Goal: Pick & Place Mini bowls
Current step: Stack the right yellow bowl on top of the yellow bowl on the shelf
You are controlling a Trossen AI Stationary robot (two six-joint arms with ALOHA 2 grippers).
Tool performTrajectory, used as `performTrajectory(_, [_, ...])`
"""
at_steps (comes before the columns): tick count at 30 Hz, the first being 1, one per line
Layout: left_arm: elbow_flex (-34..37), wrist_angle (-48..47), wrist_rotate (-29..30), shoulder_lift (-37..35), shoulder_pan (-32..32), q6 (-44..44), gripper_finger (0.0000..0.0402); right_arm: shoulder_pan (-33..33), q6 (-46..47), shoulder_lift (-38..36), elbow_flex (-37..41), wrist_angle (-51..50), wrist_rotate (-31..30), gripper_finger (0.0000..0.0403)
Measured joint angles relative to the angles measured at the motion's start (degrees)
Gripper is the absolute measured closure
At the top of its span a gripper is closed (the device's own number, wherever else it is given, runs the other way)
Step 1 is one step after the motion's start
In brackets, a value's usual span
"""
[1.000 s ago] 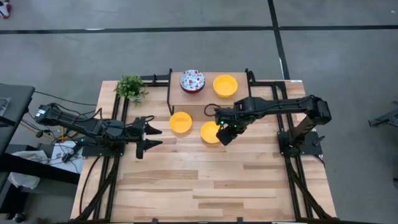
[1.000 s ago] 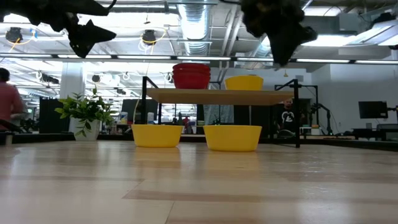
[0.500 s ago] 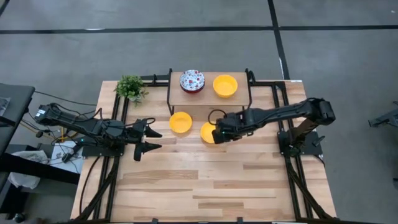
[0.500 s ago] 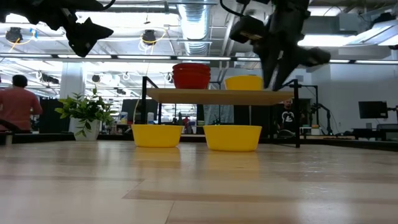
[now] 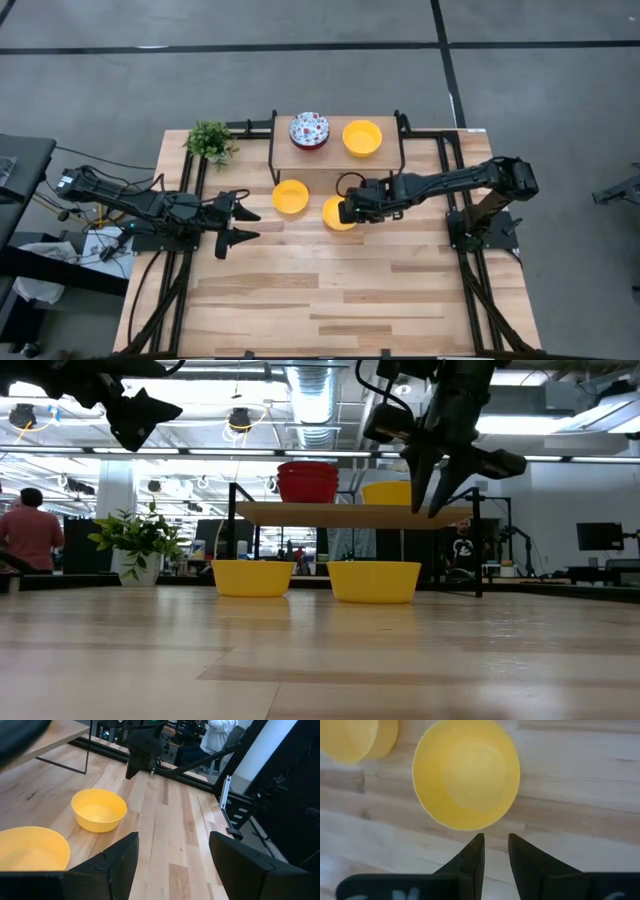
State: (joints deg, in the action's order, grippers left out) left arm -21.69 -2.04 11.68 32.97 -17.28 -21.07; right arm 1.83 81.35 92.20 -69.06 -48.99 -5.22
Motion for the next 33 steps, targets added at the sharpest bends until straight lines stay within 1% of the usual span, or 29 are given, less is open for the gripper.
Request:
performTrajectory(4, [0.0,0.03,0.01,-0.02,0.01,4.03,0.016,0.04,3.83,0.31,0.0,0.01,-1.18,0.0325])
performTrajectory(7, [0.0,0.31,-0.02,-0.02,0.01,5.69,0.016,0.04,5.64,0.69,0.02,-0.05,-1.16,0.0317])
performTrajectory(10, [0.0,0.28,-0.17,-0.02,0.0,6.59,0.016,0.04,6.74,1.78,-0.02,0.51,-0.99,0.0297])
performTrajectory(15, [-0.05,0.37,-3.72,-0.45,-0.01,9.23,0.016,-0.1,7.68,2.68,0.02,0.49,-1.06,0.0252])
performTrajectory(20, [-0.09,0.25,-4.09,-1.55,0.0,10.63,0.016,-1.31,7.36,2.84,0.0,1.48,-1.18,0.0221])
performTrajectory(23, [-0.09,0.33,-4.18,-1.92,0.0,10.76,0.016,-2.28,7.38,3.73,-0.09,1.72,-1.34,0.0215])
performTrajectory(28, [-0.09,0.05,-4.22,-2.18,0.0,10.76,0.016,-2.73,7.61,6.38,-0.05,2.38,-1.01,0.0216])
performTrajectory(33, [-0.07,0.07,-5.79,-2.71,-0.02,10.78,0.016,-2.6,7.69,9.1,0.0,2.49,-0.59,0.0217])
